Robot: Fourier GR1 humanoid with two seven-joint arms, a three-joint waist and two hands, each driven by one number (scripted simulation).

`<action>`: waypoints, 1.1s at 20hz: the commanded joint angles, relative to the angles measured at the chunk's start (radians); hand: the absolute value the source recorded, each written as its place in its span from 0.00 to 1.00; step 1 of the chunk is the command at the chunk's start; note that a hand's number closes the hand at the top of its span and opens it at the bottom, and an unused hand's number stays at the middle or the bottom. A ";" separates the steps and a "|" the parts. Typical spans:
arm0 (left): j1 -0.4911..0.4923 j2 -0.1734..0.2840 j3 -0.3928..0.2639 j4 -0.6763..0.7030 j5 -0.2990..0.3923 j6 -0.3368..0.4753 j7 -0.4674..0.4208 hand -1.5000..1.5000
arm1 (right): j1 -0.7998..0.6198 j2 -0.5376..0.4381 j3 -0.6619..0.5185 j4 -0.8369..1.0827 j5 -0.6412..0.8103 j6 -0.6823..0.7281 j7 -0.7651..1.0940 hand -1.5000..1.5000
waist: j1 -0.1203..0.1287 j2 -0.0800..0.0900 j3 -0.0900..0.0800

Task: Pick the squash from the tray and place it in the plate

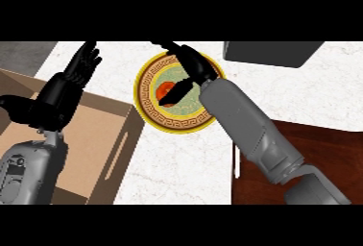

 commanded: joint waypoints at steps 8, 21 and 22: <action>0.001 0.019 0.047 0.009 0.008 0.009 0.016 0.50 | -0.063 -0.043 -0.176 0.112 -0.228 0.109 -0.108 0.00 | -0.072 -0.007 0.000; 0.011 0.032 0.051 -0.033 0.002 0.002 0.042 0.50 | -0.027 -0.282 -0.257 0.256 -0.235 0.348 -0.310 0.00 | -0.069 0.000 0.002; 0.052 0.016 0.045 -0.021 -0.008 0.005 0.002 0.50 | -0.031 -0.318 -0.261 0.260 -0.236 0.391 -0.307 0.00 | -0.073 -0.003 0.001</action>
